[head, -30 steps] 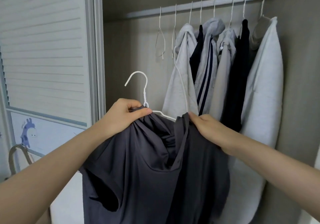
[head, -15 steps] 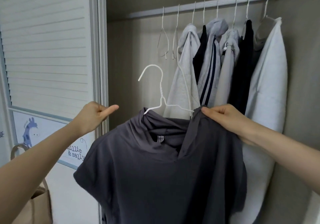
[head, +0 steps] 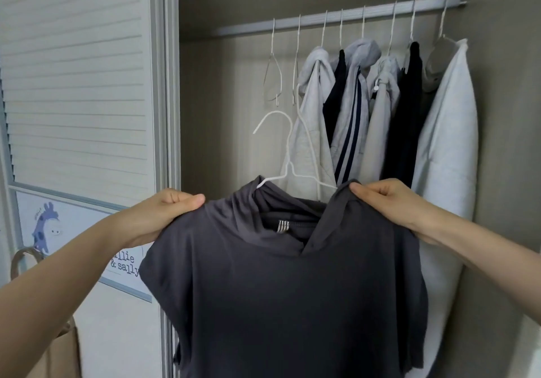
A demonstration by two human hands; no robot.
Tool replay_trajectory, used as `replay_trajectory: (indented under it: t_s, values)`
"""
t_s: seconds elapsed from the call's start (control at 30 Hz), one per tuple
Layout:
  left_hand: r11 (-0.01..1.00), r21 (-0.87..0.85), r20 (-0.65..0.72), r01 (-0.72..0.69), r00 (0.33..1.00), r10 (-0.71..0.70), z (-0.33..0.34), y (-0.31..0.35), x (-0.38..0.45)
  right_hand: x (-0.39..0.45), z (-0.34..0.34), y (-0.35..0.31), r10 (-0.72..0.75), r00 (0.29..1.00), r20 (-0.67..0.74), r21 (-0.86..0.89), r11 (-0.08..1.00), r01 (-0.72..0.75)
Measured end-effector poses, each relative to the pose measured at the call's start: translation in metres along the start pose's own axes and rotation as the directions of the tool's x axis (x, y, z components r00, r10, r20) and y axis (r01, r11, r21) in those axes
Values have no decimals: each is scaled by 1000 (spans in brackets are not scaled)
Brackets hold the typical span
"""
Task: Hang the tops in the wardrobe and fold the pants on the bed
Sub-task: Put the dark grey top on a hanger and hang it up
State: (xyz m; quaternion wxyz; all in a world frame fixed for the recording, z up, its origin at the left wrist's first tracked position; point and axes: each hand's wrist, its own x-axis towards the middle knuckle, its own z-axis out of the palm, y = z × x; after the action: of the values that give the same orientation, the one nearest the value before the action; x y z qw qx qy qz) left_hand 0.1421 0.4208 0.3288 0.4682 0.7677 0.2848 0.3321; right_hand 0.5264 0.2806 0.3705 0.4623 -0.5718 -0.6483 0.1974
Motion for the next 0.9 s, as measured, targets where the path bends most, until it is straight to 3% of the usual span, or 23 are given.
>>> replay_trajectory:
  t_s: [0.07, 0.13, 0.2, 0.27, 0.37, 0.43, 0.5, 0.57, 0.67, 0.77, 0.83, 0.9]
  values:
    - [998, 44, 31, 51, 998, -52, 2, 2, 2, -2, 1, -2, -31, 998, 57, -5, 999, 31]
    - [969, 240, -17, 55, 998, -52, 9, 8, 7, -3, 6, -3, -53, 996, 78, 16, 999, 52]
    - [922, 387, -125, -5, 990, 58, 19, 17, 13, -2, 13, -3, -43, 999, 34, 51, 998, 41]
    - [938, 335, -242, -84, 955, 172, 29, 27, 15, 0, 16, 1, 2, 999, -37, 81, 997, 1]
    - [887, 385, -186, -256, 919, 347, 41, 36, 11, 0, 16, 3, 48, 997, -59, 112, 993, -41]
    - [859, 423, -195, -289, 897, 398, 41, 32, 8, -2, 14, 2, -45, 998, -54, 72, 996, 48]
    - [894, 360, -311, -267, 869, 384, 36, 29, 4, -4, 6, 1, -199, 978, -60, -79, 978, 194]
    - [948, 227, -420, -222, 856, 301, 27, 24, 0, -4, -3, 2, -266, 962, -67, -204, 947, 248]
    - [984, 88, -521, -157, 835, 180, 19, 23, -1, -6, -7, 1, -164, 983, -83, -210, 967, 144]
    - [992, 78, -563, -99, 817, 126, 20, 25, 6, -8, 11, -6, -16, 998, 57, -226, 974, 29]
    - [993, 100, -588, -55, 802, 103, 20, 27, 10, -12, 25, -12, -13, 994, 106, -306, 951, 45]
    - [991, 129, -620, -21, 779, 97, 15, 28, 13, -16, 34, -21, -22, 987, 156, -250, 966, 61]
